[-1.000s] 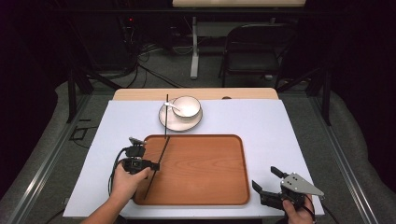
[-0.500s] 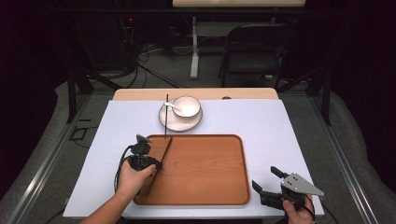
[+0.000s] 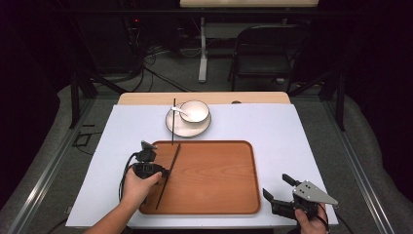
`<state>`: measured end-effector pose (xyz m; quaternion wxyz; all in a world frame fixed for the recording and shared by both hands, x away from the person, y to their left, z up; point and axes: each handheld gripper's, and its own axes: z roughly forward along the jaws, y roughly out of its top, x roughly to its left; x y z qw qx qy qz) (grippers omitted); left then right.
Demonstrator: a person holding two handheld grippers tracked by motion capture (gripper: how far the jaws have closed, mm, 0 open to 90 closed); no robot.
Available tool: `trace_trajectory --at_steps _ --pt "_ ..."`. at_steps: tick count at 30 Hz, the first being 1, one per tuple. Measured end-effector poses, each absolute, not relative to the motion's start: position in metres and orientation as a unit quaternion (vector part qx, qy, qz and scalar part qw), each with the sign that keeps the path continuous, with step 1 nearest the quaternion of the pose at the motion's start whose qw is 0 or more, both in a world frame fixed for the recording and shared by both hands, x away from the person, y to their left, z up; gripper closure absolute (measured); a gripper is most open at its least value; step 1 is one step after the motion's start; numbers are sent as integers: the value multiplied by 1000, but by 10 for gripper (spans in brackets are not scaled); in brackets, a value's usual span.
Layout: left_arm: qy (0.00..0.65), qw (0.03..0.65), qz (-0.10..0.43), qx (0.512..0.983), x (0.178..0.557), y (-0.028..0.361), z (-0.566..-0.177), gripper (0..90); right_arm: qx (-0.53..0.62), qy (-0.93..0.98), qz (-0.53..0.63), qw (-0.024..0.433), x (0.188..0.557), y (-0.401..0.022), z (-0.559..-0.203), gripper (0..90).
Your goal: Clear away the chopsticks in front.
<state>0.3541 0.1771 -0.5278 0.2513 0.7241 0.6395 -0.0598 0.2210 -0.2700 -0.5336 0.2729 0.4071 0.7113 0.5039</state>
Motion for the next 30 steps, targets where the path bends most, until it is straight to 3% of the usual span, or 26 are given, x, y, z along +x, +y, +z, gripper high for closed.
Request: trace_trajectory --at_steps 11,22,30 --pt "636 253 -59 726 352 176 -529 852 407 711 504 273 220 -270 -533 145" --pt "624 281 -1 730 364 183 -506 721 406 712 504 274 220 -270 -534 145" --pt "609 332 60 718 384 194 -493 561 406 710 506 274 221 -270 -534 145"
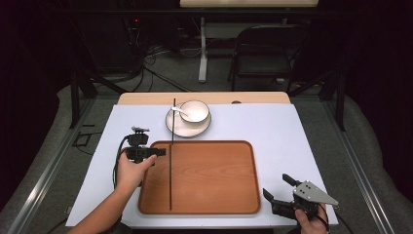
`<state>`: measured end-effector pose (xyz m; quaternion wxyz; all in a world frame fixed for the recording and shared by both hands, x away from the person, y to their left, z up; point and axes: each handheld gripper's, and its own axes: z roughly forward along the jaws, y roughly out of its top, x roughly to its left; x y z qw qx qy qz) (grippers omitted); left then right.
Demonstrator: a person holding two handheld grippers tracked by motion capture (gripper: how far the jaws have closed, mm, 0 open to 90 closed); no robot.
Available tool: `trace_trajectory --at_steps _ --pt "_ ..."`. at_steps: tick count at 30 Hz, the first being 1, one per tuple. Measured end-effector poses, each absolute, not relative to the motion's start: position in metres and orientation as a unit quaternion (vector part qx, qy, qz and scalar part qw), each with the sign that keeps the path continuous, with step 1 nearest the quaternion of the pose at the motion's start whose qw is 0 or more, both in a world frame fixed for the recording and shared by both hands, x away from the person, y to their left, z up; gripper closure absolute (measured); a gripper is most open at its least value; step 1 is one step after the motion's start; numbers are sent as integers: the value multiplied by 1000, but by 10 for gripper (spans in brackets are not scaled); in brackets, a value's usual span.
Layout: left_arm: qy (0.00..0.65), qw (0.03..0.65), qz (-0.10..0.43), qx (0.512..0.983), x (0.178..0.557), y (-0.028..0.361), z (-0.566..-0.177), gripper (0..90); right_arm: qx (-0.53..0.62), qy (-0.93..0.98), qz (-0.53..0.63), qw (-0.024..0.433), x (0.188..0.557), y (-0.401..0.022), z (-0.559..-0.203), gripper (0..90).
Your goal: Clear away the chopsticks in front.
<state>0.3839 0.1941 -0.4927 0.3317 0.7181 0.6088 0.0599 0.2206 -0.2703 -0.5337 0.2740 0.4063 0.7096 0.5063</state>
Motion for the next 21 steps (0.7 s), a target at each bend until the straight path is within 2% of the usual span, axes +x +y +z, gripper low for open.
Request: trace_trajectory --at_steps 12,21 --pt "600 359 110 707 412 201 -486 438 406 710 506 274 221 -270 -534 145" --pt "601 365 112 702 438 202 -489 436 407 711 505 272 221 -270 -534 145"
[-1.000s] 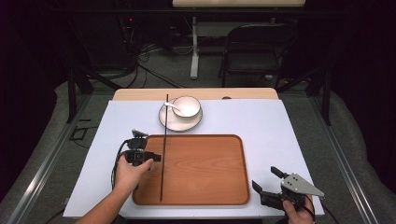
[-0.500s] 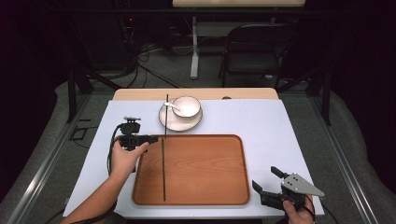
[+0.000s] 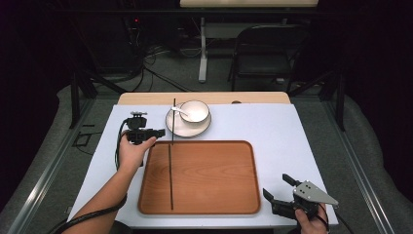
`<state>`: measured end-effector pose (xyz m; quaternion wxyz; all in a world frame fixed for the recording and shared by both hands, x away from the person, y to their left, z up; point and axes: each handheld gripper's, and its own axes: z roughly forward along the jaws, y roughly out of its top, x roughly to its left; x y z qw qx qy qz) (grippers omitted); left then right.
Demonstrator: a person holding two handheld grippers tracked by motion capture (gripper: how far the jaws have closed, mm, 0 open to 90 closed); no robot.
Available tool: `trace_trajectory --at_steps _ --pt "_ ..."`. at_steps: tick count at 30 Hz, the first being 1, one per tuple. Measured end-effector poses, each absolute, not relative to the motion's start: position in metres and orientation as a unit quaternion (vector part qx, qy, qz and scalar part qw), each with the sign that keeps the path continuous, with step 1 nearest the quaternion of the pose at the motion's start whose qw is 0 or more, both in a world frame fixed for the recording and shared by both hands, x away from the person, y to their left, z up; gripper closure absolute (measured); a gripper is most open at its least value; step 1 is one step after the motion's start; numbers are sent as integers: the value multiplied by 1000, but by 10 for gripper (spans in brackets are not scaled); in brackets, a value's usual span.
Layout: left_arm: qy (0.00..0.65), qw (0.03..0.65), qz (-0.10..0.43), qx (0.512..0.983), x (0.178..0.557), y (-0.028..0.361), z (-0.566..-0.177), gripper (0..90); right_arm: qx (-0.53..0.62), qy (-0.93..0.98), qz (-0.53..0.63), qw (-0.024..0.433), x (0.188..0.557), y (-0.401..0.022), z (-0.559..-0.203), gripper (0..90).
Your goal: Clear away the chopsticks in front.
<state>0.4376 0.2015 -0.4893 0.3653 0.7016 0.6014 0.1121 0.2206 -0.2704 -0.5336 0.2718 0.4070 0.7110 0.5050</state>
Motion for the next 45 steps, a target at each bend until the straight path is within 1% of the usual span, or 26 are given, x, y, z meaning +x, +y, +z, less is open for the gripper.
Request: trace_trajectory --at_steps 10,19,22,33,45 --pt "600 366 122 700 461 193 -488 437 405 712 505 273 221 -271 -534 145" --pt "609 362 122 695 483 188 -489 518 405 712 506 271 221 -271 -534 145" --pt "616 358 114 693 490 185 -488 556 404 712 506 271 221 -271 -534 145" --pt "620 349 107 695 508 172 -495 588 402 711 507 274 220 -272 -534 145" --pt "653 322 68 683 526 158 -510 682 403 710 508 274 220 -273 -534 145"
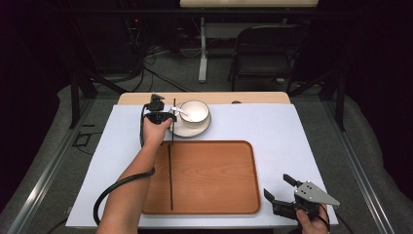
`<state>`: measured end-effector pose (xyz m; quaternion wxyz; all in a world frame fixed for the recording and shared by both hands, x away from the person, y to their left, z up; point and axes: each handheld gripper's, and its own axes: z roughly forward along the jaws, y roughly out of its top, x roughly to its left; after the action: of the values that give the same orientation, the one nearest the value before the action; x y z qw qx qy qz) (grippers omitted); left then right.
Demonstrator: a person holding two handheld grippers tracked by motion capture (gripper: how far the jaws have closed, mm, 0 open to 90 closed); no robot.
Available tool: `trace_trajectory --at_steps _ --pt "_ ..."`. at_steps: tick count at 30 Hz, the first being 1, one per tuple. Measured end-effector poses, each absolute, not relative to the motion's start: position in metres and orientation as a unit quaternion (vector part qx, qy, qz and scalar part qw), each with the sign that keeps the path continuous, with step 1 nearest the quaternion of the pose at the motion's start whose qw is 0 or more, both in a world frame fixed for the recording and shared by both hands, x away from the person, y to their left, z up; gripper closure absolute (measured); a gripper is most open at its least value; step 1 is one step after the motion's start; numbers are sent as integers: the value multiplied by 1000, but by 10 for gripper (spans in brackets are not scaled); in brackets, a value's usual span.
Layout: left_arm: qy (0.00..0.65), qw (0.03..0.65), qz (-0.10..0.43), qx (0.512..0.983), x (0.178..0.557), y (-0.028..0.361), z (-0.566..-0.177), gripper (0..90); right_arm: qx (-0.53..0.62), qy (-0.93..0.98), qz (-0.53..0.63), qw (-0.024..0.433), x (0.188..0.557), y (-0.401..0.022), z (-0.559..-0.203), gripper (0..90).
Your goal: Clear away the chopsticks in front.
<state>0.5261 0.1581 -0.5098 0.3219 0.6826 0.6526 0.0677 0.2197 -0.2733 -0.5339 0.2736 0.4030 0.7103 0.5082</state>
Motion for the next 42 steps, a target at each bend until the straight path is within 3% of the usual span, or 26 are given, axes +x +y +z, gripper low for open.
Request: trace_trajectory --at_steps 19,42 --pt "703 276 -6 656 541 156 -516 853 403 710 508 274 219 -274 -534 145" --pt "710 296 3 639 510 190 -484 860 400 712 509 271 220 -274 -534 145"
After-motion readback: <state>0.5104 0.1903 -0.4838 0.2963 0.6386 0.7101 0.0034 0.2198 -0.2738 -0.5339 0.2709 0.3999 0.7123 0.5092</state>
